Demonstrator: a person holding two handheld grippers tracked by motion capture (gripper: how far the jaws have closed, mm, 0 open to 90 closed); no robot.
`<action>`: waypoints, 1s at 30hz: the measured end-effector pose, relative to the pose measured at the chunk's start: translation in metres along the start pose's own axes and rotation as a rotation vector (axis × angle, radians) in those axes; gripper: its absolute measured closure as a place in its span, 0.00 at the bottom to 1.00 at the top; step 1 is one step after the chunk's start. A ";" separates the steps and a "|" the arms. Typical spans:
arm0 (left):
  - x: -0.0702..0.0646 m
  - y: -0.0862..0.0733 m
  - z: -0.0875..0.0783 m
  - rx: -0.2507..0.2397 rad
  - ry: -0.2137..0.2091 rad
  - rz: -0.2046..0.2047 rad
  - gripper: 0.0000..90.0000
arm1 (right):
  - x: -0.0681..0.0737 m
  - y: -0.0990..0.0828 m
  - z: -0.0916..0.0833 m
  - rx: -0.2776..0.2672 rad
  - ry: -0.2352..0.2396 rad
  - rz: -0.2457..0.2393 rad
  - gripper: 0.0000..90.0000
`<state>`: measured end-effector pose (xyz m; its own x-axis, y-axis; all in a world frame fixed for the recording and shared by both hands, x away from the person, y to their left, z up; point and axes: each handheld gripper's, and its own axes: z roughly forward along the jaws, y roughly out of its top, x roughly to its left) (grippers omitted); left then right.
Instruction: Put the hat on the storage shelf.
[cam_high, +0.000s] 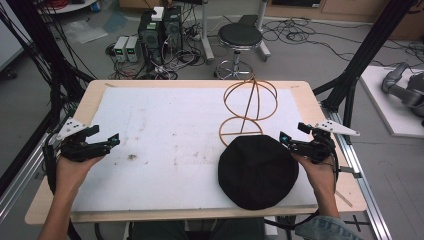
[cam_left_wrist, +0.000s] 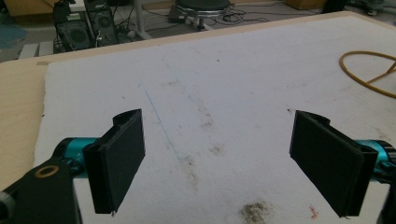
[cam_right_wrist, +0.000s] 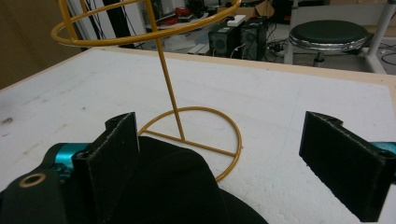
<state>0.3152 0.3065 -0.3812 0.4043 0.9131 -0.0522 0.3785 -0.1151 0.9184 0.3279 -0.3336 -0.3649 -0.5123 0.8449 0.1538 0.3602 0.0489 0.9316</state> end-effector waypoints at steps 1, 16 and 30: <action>0.000 0.000 0.000 0.001 -0.003 -0.002 0.20 | 0.000 0.000 0.000 0.000 0.000 0.002 0.13; 0.002 0.002 0.000 -0.012 -0.014 -0.016 0.20 | 0.002 0.001 -0.005 -0.018 0.003 -0.005 0.13; -0.001 0.004 0.005 -0.004 -0.021 -0.011 0.20 | 0.017 0.004 -0.005 -0.013 0.073 -0.052 0.13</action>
<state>0.3210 0.3034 -0.3792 0.4172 0.9061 -0.0707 0.3794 -0.1030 0.9195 0.3164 -0.3215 -0.3568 -0.5859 0.8002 0.1281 0.3217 0.0845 0.9431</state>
